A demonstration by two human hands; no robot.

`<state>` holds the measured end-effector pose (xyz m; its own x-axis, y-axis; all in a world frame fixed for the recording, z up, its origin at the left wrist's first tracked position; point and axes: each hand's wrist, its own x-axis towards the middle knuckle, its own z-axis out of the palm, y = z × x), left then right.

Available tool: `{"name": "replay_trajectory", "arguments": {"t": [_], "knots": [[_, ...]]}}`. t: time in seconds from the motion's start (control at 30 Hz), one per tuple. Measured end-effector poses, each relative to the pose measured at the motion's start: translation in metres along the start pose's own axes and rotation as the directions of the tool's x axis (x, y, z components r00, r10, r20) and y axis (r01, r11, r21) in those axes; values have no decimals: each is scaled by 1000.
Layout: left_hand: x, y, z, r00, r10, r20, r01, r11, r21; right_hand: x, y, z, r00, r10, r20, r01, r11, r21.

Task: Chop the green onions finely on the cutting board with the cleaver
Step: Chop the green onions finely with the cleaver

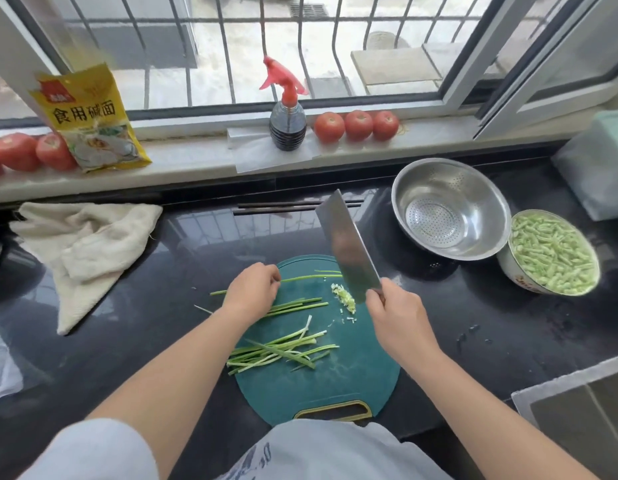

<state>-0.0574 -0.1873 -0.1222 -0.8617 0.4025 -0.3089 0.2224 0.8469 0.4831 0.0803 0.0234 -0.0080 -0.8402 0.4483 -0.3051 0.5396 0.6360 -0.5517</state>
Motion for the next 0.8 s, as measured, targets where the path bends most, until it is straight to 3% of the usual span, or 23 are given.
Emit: {"name": "replay_trajectory", "arguments": {"t": [0.13, 0.37, 0.57, 0.8], "knots": [[2, -16, 1, 997, 26, -75, -25, 1000, 16, 35, -46, 42, 997, -71, 35, 73, 995, -72], [4, -41, 8, 990, 52, -134, -49, 999, 22, 51, -69, 122, 997, -48, 63, 60, 977, -206], [9, -45, 19, 973, 111, -202, -115, 993, -7, 55, -66, 145, 999, -13, 52, 24, 972, -235], [8, -47, 20, 979, 146, -141, -142, 989, 38, 72, -70, 144, 998, -40, 42, 49, 968, -245]]}}
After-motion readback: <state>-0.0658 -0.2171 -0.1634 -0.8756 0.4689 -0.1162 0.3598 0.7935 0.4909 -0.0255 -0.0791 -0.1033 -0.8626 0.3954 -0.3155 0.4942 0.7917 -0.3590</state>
